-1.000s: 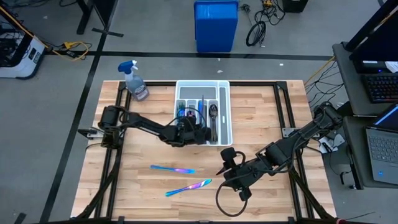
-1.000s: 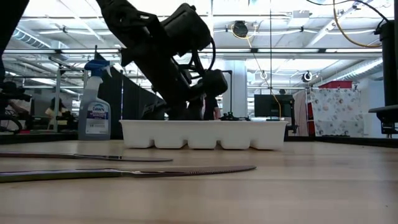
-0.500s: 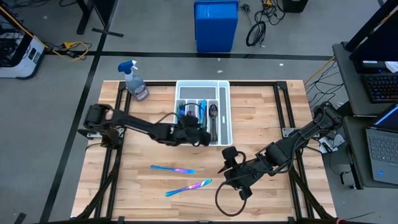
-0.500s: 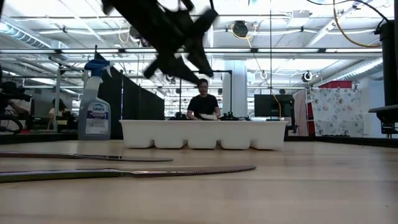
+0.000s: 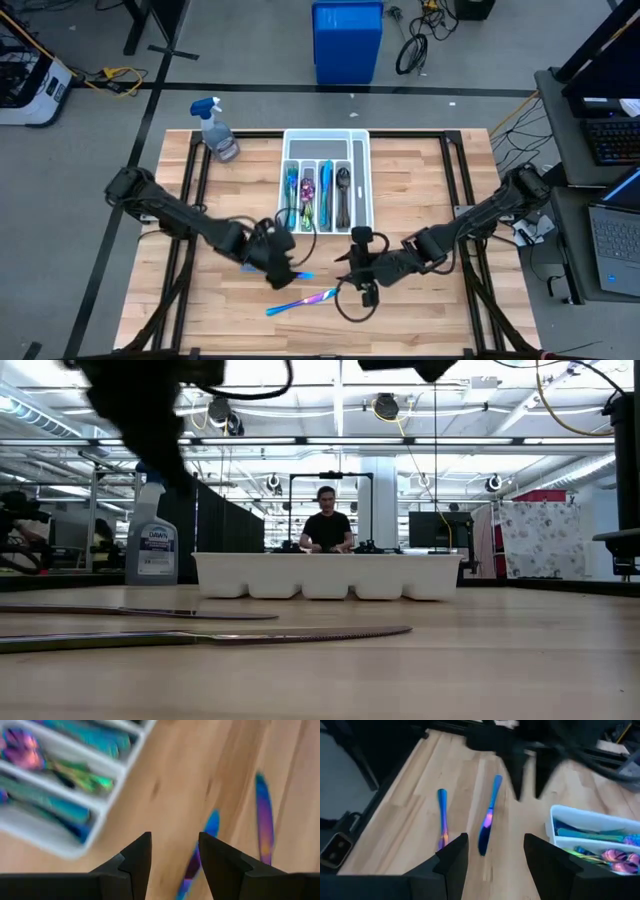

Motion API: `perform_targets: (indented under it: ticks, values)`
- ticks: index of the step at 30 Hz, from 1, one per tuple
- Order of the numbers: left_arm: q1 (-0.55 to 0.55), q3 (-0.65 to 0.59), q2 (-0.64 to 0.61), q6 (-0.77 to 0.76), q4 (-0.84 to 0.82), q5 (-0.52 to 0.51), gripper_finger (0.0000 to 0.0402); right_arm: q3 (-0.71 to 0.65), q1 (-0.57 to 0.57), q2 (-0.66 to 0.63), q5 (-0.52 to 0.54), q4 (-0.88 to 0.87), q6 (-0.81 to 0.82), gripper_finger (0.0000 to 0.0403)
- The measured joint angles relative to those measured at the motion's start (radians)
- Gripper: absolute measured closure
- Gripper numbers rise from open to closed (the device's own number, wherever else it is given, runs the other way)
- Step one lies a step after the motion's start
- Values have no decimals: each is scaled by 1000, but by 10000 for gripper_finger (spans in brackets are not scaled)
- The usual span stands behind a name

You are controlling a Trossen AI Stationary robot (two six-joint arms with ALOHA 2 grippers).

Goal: Sort silverware

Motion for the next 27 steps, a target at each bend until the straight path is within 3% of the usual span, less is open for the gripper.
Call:
perform_targets:
  ticks: [12,19,27]
  values:
    - [-146,-41,57,-59,-207,26,254,-206,-10,0,-87,188,75,227]
    - [-161,-143,58,-109,-209,59,254,-248,-6,0,-88,228,79,227]
    - [-134,-225,58,-135,-204,3,254,-248,-3,0,-106,259,63,227]
